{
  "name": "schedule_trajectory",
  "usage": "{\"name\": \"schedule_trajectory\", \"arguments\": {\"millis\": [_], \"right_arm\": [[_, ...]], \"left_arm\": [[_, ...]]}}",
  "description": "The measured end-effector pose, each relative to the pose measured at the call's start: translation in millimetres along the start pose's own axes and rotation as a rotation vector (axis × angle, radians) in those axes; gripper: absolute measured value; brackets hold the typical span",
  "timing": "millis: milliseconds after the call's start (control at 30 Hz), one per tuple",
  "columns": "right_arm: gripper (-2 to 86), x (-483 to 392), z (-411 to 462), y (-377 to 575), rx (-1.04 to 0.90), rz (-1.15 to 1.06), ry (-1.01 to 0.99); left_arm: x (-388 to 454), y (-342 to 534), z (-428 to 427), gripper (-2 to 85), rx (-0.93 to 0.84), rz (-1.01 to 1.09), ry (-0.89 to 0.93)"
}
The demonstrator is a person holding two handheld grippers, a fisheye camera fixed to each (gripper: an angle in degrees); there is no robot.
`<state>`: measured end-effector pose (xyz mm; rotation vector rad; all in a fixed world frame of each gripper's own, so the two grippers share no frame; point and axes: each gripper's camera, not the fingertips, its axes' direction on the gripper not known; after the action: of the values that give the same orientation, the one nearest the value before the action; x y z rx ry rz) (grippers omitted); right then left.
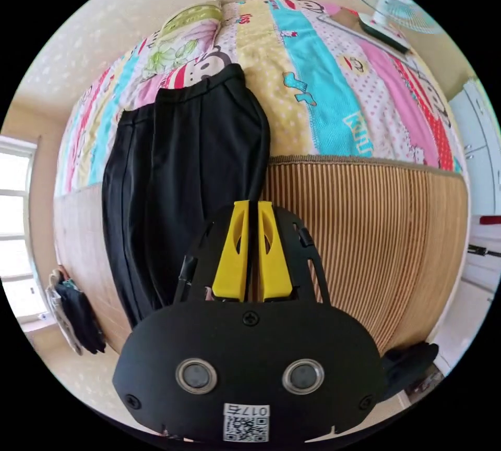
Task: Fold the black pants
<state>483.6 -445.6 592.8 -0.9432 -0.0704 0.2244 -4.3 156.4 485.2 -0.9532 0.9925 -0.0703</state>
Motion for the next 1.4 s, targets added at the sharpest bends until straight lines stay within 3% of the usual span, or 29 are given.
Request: {"name": "schedule_trajectory", "arguments": {"millis": [100, 233, 467, 600, 833, 1067, 1267, 1400], "right_arm": [[3.2, -65.9, -32.0, 2.2, 0.122, -0.127, 0.051], [2.8, -166.1, -61.9, 10.7, 0.237, -0.261, -0.085], [2.5, -264.5, -9.5, -12.4, 0.080, -0.247, -0.393], [2.7, -249.1, 8.0, 24.0, 0.034, -0.283, -0.516], [6.2, -159.9, 12.7, 221.8, -0.241, -0.527, -0.495], [10.9, -100.3, 63.4, 358.5, -0.599, -0.272, -0.540], [4.2, -63.8, 80.0, 375.7, -0.650, -0.107, -0.751], [2.5, -44.9, 48.2, 369.5, -0.550, -0.103, -0.892]], "left_arm": [[-12.5, 10.9, -20.9, 0.6, 0.054, -0.053, 0.110], [-19.1, 36.8, -51.0, 0.5, 0.096, -0.097, 0.093], [-63.9, 76.0, -114.0, 1.1, 0.180, -0.240, -0.093], [-111.0, 81.5, -125.3, 2.1, 0.164, -0.332, -0.098], [-119.7, 75.1, -132.4, 2.5, 0.114, -0.322, -0.101], [-106.7, 43.9, -153.4, 2.9, -0.038, -0.273, -0.156], [-90.4, 17.8, -175.1, 2.5, -0.178, -0.184, -0.173], [-83.6, 18.9, -216.4, 1.7, -0.130, -0.121, 0.050]]}}
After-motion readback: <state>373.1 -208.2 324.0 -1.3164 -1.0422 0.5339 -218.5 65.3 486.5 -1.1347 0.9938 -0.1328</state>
